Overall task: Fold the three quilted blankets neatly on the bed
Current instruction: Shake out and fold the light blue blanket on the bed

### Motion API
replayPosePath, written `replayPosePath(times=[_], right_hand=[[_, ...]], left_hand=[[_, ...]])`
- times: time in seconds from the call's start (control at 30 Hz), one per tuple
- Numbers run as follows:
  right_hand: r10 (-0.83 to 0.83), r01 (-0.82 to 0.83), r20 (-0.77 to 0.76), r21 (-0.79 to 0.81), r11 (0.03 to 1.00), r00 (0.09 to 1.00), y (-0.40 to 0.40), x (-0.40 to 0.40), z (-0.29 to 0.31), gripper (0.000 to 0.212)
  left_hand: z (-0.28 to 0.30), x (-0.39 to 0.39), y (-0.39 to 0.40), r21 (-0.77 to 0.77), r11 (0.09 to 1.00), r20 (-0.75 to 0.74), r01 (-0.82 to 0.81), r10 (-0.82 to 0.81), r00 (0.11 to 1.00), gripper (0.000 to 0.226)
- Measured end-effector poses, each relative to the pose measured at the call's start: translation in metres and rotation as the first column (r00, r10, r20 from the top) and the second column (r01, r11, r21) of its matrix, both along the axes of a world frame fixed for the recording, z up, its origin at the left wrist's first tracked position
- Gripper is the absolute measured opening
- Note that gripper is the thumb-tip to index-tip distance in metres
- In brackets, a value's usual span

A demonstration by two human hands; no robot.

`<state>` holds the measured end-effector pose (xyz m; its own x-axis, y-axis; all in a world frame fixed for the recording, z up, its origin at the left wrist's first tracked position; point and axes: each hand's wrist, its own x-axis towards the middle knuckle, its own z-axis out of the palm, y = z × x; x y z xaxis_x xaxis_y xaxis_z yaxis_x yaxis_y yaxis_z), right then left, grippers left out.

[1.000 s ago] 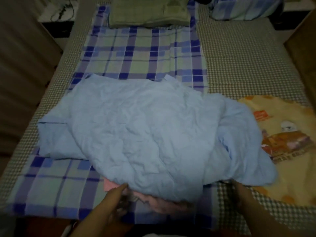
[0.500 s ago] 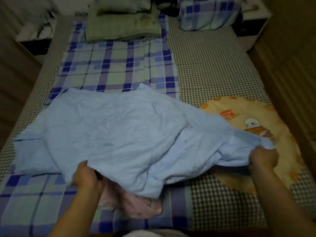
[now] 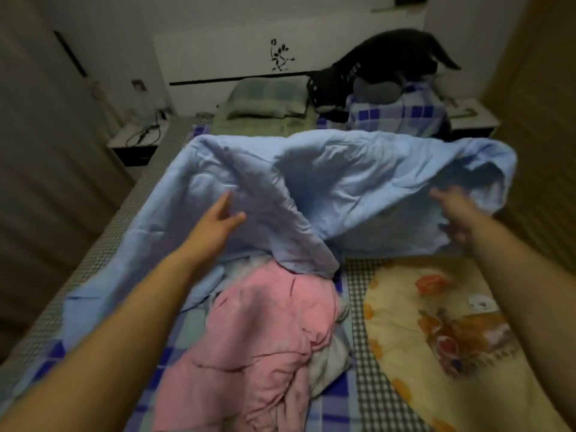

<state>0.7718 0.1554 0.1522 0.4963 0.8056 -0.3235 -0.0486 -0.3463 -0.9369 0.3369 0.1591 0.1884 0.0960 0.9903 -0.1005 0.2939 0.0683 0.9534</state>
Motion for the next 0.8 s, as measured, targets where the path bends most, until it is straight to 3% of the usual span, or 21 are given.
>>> replayPosePath(times=[0.03, 0.13, 0.27, 0.57, 0.73, 0.8], right_hand=[[0.104, -0.090, 0.100, -0.140, 0.986, 0.989, -0.010, -0.013, -0.044, 0.066], [0.279, -0.243, 0.007, -0.471, 0.848, 0.960, -0.056, -0.061, -0.153, 0.066], [0.441, -0.376, -0.068, -0.649, 0.661, 0.895, -0.079, -0.100, -0.223, 0.068], [0.418, -0.335, 0.012, -0.576, 0.746, 0.908, 0.038, -0.126, -0.289, 0.045], [0.289, -0.328, -0.157, -0.428, 0.842, 0.944, 0.099, -0.140, -0.358, 0.082], [0.236, -0.290, -0.186, -0.369, 0.883, 0.954, 0.110, -0.154, -0.355, 0.082]], left_hand=[[-0.030, -0.002, -0.019, -0.044, 0.998, -0.041, 0.051, -0.053, 0.998, 0.064], [-0.108, -0.025, -0.077, -0.282, 0.959, -0.247, 0.016, -0.089, 0.965, 0.054], [-0.151, -0.058, -0.109, -0.462, 0.876, -0.350, -0.136, -0.038, 0.936, 0.042], [-0.211, -0.083, -0.090, -0.527, 0.816, -0.503, -0.236, -0.076, 0.861, 0.034], [-0.229, -0.082, -0.099, -0.566, 0.798, -0.480, -0.205, -0.117, 0.870, 0.026], [-0.228, -0.085, -0.099, -0.569, 0.791, -0.471, -0.226, -0.088, 0.878, 0.027]])
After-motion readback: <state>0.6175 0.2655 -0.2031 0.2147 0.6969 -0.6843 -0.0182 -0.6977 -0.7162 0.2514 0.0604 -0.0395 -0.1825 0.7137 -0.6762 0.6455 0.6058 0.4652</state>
